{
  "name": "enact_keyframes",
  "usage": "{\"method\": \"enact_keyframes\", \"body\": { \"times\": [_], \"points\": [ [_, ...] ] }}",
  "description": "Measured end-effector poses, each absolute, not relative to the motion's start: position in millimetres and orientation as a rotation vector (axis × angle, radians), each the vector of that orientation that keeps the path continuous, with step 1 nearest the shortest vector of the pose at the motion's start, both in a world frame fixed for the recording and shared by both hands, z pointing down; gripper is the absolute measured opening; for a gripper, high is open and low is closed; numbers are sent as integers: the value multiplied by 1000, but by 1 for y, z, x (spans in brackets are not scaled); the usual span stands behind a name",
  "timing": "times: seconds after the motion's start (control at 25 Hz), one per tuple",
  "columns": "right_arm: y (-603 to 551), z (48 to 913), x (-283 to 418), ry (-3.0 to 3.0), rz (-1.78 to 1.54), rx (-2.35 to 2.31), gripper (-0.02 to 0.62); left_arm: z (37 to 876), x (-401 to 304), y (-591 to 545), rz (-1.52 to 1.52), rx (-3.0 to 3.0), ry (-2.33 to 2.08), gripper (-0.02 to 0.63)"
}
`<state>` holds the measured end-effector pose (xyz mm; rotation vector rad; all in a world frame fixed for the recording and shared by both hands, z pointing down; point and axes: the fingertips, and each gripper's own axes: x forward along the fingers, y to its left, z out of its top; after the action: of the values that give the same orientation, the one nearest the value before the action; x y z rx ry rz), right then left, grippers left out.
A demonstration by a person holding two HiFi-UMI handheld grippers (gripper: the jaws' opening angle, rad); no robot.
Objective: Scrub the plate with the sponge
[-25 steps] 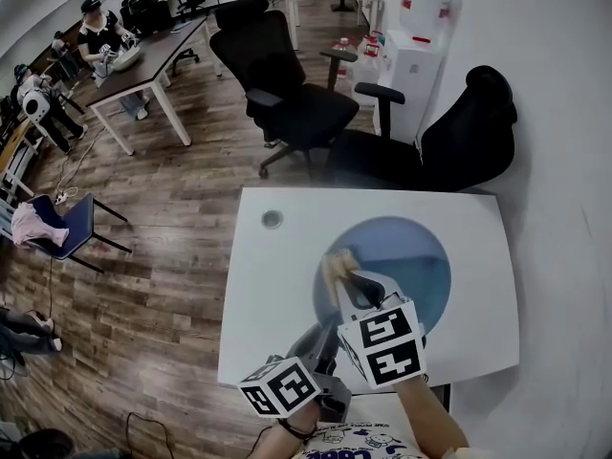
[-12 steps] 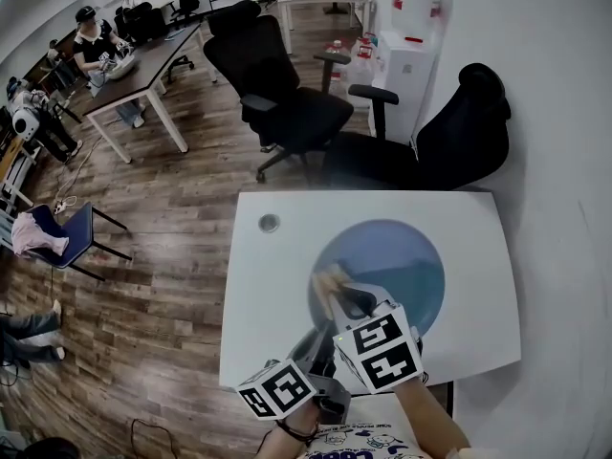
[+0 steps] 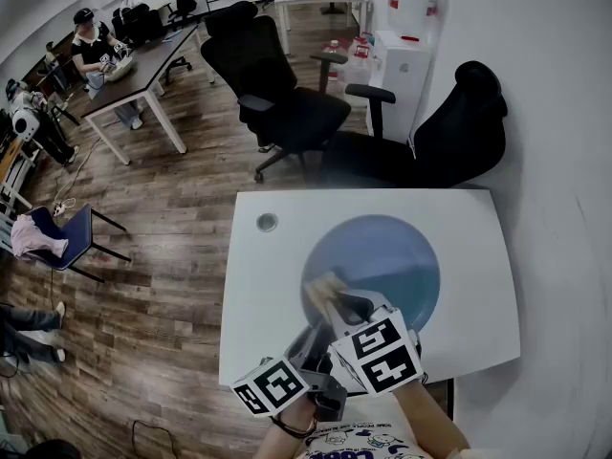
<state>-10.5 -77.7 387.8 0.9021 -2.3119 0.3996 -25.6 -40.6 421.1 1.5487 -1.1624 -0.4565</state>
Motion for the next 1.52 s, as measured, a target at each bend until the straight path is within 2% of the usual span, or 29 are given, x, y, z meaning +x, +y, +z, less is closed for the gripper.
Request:
{"method": "enact_keyframes", "body": {
  "times": [0.68,1.52],
  "points": [
    [-49,397,-18,-2307,443,808,44,414,-61,-43,-565,1481,-1219,38],
    [-48,405,-2,-2200,333,787,44,412,-66,-50,-560,1503,-1231,40]
  ]
}}
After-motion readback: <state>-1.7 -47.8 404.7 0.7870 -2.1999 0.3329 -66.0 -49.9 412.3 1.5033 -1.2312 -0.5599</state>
